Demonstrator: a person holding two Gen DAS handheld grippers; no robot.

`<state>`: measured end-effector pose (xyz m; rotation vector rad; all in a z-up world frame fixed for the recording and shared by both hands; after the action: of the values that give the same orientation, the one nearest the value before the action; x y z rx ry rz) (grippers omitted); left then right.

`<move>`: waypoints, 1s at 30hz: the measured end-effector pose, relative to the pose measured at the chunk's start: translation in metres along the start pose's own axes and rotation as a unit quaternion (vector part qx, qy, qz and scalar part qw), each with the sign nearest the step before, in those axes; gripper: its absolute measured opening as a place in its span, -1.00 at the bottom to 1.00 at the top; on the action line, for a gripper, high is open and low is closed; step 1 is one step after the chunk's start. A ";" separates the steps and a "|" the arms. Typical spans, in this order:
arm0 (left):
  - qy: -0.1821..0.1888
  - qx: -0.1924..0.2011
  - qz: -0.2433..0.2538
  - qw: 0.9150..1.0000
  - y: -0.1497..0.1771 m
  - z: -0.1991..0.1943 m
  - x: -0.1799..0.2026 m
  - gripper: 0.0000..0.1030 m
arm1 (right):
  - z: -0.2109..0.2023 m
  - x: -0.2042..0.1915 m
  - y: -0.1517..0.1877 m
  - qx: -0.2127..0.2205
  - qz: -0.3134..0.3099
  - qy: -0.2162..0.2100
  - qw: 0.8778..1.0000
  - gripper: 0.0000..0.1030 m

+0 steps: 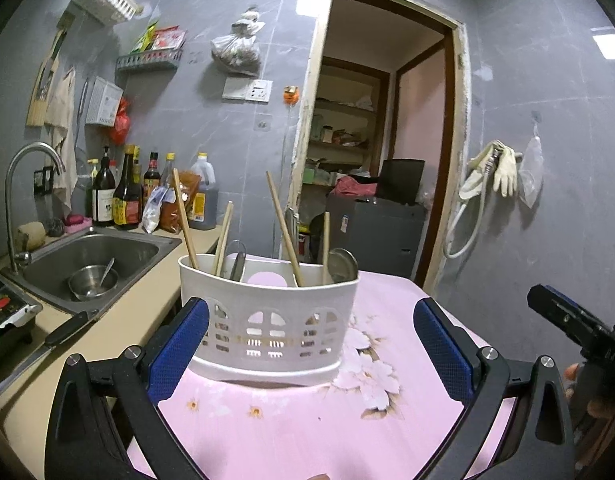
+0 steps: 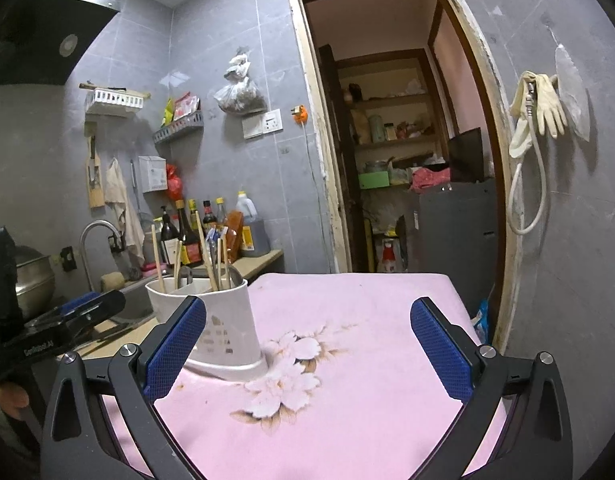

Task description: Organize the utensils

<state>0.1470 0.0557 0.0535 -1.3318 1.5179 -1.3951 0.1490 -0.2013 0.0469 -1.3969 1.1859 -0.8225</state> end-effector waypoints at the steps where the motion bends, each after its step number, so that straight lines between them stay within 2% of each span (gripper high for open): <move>1: -0.001 0.000 0.003 1.000 0.001 -0.002 0.002 0.95 | -0.004 0.001 0.002 -0.003 0.000 0.004 1.000 1.00; 13: -0.006 -0.004 0.003 1.000 0.020 -0.032 0.020 0.95 | -0.050 0.006 0.017 0.000 -0.007 0.038 0.999 1.00; 23: -0.028 -0.006 -0.001 1.000 0.049 -0.058 0.030 0.95 | -0.074 -0.003 0.038 -0.011 -0.026 0.052 0.998 1.00; 30: -0.056 0.010 0.005 0.998 0.061 -0.076 0.034 0.95 | -0.088 -0.008 0.051 0.002 -0.041 0.084 0.996 1.00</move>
<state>0.0526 0.0388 0.0148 -1.3648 1.4316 -1.3038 0.0539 -0.2153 0.0148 -1.4022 1.2587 -1.0163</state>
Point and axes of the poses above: each gripper's, at about its wrist camera, not at the fingertips, and z roughly the way its jaws point, x to its right, y to its underside, the point moved 3 cm from there along z, roughly the way its jaws point, and after that the axes turned 6 degrees about y, right-handed, at the moved point
